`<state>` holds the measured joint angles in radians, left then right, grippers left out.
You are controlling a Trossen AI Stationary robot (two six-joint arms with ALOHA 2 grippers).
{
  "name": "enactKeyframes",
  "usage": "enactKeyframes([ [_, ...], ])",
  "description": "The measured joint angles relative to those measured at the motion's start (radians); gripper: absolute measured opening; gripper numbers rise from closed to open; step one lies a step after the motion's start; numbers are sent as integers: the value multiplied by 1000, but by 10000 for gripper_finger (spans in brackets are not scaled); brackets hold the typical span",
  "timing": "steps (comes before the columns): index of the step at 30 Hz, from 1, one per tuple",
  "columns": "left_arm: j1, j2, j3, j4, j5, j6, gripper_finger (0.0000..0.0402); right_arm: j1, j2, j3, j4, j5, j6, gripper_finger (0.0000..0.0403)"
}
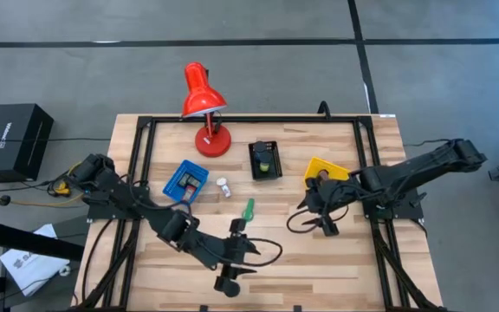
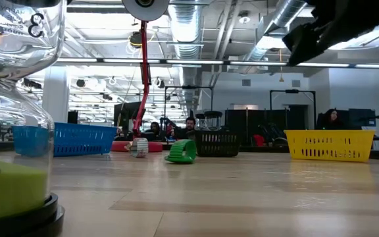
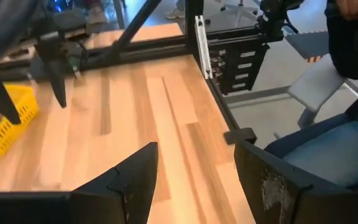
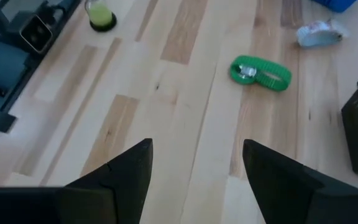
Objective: Pick & Place Office items
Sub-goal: Put the yellow hourglass into the black basket
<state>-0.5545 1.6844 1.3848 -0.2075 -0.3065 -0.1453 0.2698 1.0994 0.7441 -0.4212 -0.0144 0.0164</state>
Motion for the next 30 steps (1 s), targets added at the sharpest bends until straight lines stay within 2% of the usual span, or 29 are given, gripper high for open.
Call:
enactKeyframes([
  [10, -11, 20, -7, -127, 14, -202, 207, -28, 19, 0, -18, 0, -48, 240],
  [23, -86, 114, -6, -152, 54, -216, 246, -44, 19, 0, -12, 0, -50, 240],
  [30, -109, 176, -7, -153, 92, -306, 248, -44, 19, 0, -12, 0, -50, 240],
])
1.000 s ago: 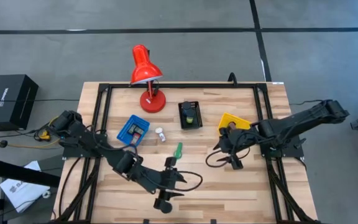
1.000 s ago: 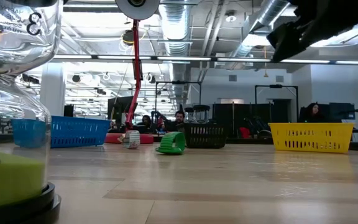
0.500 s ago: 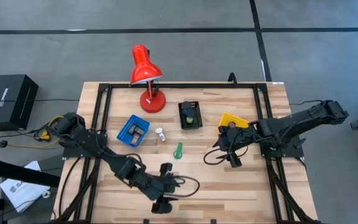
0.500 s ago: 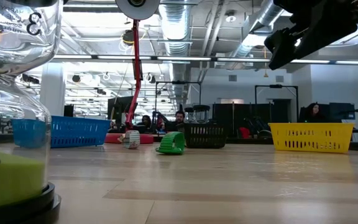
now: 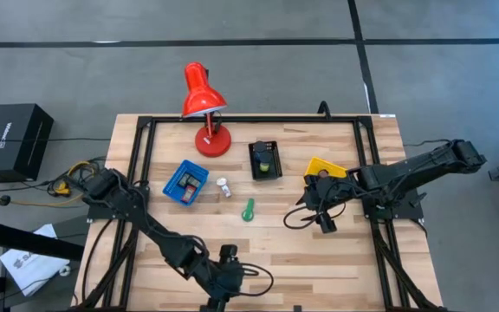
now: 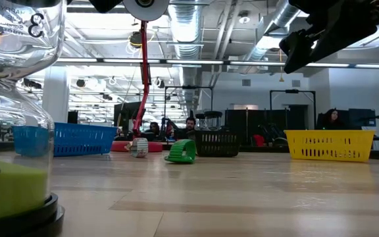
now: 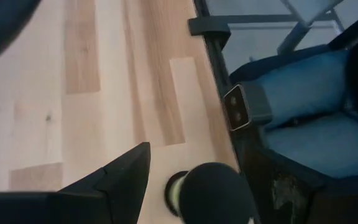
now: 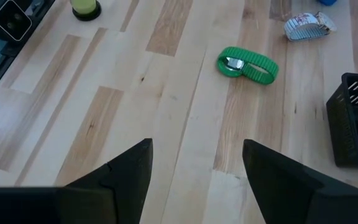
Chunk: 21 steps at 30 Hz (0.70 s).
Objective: Pick & Place Office items
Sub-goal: Put the yellow hourglass into the black basket
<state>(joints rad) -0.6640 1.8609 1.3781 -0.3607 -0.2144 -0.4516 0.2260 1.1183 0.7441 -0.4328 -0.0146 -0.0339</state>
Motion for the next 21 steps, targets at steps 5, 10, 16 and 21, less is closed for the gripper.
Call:
enactKeyframes([
  [5, -8, 1, 0, 2, 4, -9, 248, 0, 0, 0, 2, 0, 0, 240],
  [10, -12, 3, 0, 3, 44, -65, 248, 0, 0, 0, 2, 0, 0, 240],
  [16, -13, 7, 0, 3, 64, -99, 247, 0, 0, 0, 0, 0, 0, 240],
  [21, -16, 6, -21, 12, 58, -100, 242, 0, 0, 0, 0, 0, -3, 240],
])
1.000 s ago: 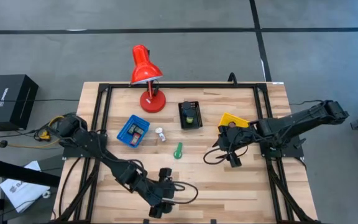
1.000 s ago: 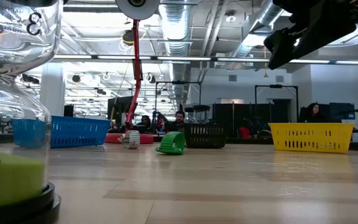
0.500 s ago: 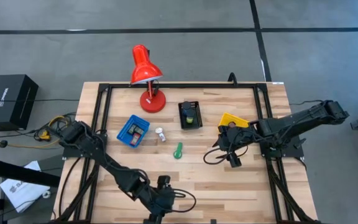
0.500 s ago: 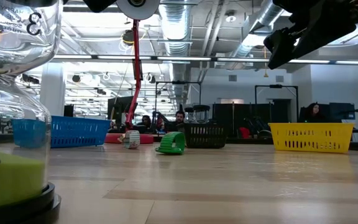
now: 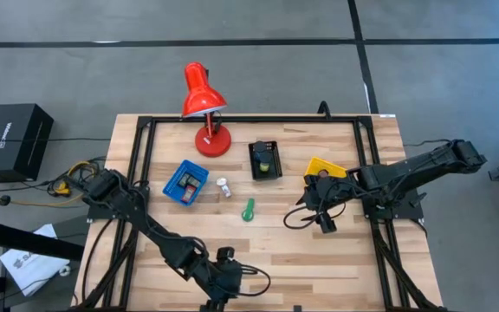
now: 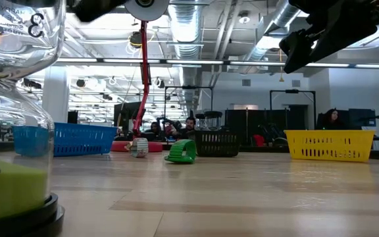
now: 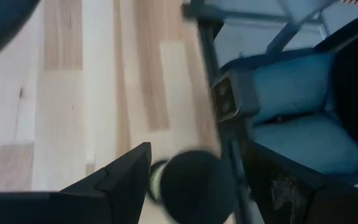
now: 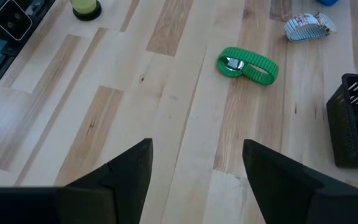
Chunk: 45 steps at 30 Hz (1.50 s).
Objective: Pick & Place Office items
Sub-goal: Put the yellow hourglass into the black basket
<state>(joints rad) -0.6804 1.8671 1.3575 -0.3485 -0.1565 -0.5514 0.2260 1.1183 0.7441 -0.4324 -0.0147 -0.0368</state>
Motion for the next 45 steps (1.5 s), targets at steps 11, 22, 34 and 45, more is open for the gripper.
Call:
enactKeyframes([
  [11, -18, -2, -49, 25, 0, -9, 250, 0, 0, 0, 3, 0, 0, 240],
  [22, -25, -2, -51, 42, -34, 58, 256, 0, 0, 0, 3, 0, 0, 240],
  [34, -26, -2, -51, 58, -66, 129, 286, 0, 0, 0, 4, 0, 0, 240],
  [45, -43, -43, -51, 72, -111, 79, 285, 0, 0, 0, 26, 0, -50, 240],
])
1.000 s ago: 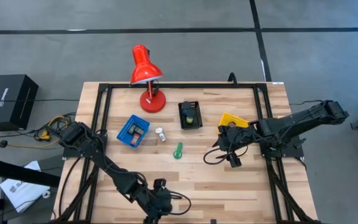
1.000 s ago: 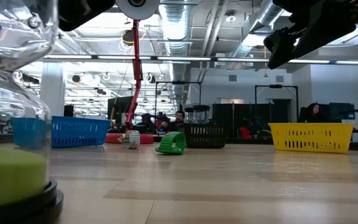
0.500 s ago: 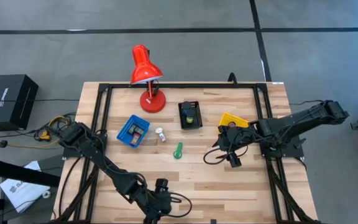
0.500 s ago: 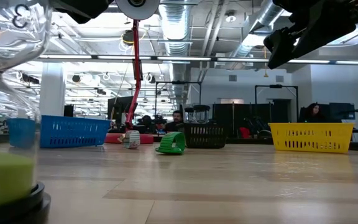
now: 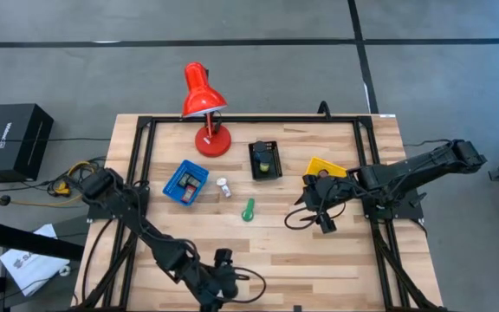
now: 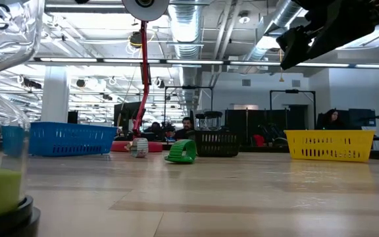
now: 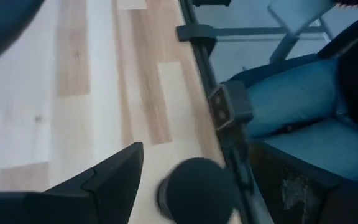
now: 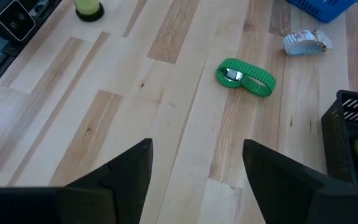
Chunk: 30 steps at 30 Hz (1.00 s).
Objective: Pick & Place Office items
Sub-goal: Put the yellow hourglass into the black basket
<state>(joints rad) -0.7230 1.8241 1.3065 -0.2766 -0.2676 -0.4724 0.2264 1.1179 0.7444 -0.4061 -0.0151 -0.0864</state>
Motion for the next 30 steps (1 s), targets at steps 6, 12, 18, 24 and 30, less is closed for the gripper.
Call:
enactKeyframes([
  [6, -20, 6, 0, 14, -23, 24, 285, 0, 0, 0, 0, 0, 0, 240],
  [12, -31, 24, -18, 15, -32, 22, 285, 0, 0, 0, 0, 0, 0, 240],
  [18, -31, 39, -18, 25, -32, 22, 285, 0, 0, 0, 3, 0, 0, 240],
  [24, -30, 46, -18, 28, -16, 21, 285, 0, 0, 0, 3, 0, 0, 240],
  [30, -31, 56, -18, 30, 1, 26, 285, 0, 0, 0, 4, 0, 0, 240],
])
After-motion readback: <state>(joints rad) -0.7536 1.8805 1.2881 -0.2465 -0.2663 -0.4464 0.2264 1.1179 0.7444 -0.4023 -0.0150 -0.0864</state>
